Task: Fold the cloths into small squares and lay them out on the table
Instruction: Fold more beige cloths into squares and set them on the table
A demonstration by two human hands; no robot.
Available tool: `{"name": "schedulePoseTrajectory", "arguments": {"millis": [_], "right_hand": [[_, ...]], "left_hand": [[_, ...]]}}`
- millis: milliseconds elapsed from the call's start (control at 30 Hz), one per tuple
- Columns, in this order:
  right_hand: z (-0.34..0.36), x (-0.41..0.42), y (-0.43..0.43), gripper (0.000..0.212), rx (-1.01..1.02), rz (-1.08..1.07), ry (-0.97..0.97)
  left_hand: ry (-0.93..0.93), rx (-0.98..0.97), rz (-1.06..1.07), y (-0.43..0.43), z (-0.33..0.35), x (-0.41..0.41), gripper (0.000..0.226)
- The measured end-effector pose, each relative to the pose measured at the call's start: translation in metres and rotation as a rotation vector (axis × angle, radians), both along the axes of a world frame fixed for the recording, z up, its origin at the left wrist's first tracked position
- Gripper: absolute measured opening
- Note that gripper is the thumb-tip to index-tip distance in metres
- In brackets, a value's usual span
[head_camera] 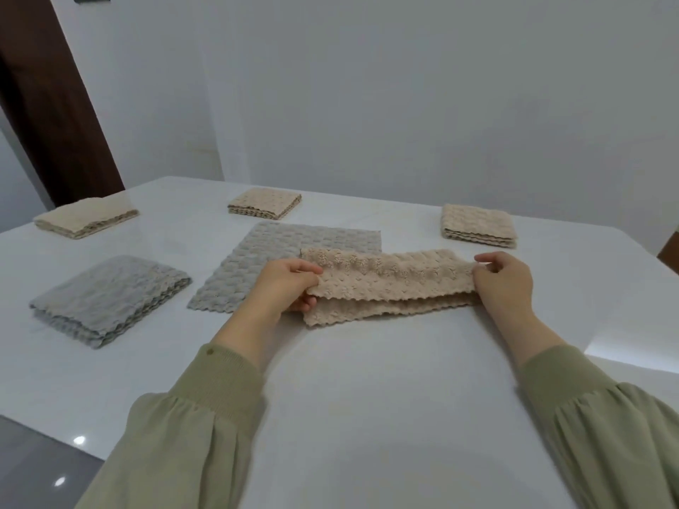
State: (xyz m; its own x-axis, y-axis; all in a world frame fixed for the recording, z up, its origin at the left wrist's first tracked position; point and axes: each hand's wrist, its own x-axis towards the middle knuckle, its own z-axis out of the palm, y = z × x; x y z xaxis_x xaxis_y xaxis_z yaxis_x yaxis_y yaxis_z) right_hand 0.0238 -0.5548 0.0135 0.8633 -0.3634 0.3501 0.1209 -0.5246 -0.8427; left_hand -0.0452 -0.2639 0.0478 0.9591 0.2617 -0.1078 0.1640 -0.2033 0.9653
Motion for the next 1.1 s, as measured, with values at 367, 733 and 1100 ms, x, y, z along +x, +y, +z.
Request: {"name": "schedulePoseTrajectory", "arguments": {"millis": [367,733,1100], "right_hand": [[-0.004,0.0,0.009,0.018,-0.295,-0.004,0.059],[-0.002,-0.006,0.031,0.01,-0.58,0.255,-0.245],[-0.007,-0.025,0.064,0.025,-0.958,0.517,-0.291]], "left_hand": [[0.039,0.463,-0.249,0.012,0.001,-0.003,0.005],[-0.379,1.041,-0.282,-0.015,-0.009,0.0,0.012],[-0.417,1.206,-0.335,-0.035,-0.028,0.007,0.047]]}}
